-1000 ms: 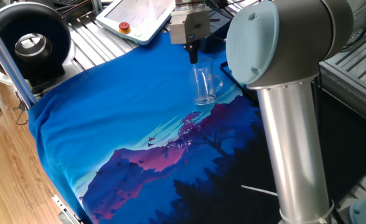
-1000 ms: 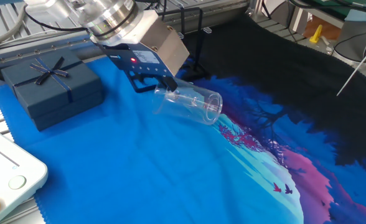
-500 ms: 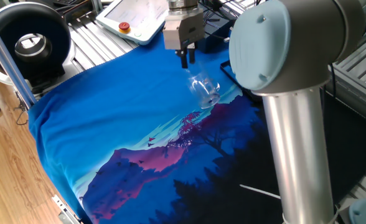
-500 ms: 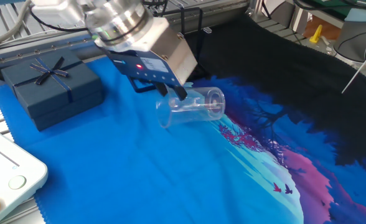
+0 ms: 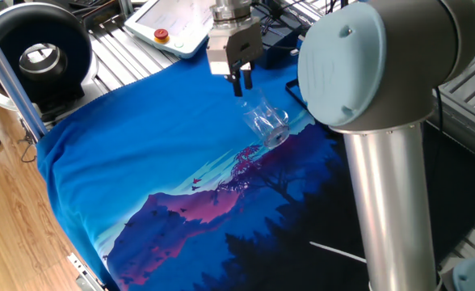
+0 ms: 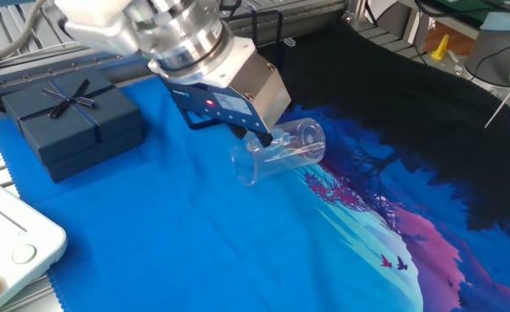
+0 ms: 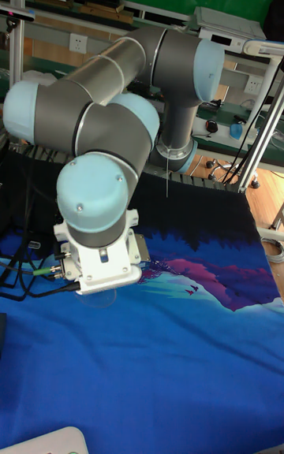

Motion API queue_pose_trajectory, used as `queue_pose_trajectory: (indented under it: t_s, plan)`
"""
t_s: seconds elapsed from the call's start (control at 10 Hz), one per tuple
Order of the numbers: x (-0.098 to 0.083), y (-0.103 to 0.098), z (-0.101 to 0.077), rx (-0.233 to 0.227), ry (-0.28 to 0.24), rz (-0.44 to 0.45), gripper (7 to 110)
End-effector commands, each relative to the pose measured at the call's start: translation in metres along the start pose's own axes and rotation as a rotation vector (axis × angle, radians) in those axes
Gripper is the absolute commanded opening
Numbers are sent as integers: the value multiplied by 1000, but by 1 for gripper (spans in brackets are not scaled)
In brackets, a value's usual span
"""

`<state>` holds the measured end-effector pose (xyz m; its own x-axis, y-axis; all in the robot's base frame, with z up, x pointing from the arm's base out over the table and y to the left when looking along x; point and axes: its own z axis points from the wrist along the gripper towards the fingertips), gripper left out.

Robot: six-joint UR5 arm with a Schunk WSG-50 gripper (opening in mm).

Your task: Take the cup off the cup rack

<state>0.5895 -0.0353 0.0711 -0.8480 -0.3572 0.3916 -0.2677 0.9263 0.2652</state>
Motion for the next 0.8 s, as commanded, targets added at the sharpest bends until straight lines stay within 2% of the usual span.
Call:
queue_pose_trajectory:
  t_s: [0.0, 0.1, 0.2, 0.3, 0.5, 0.7]
  plan:
    - [-12, -7, 10, -55, -22, -100, 44]
    - [-22, 1, 5, -113, -46, -157, 44]
    - [-26, 18, 1, -188, -68, -202, 44]
    - [-19, 28, -1, -229, -52, -233, 44]
    - [-13, 29, 2, -250, -37, -278, 44]
    - [-15, 33, 14, -309, -62, -341, 44]
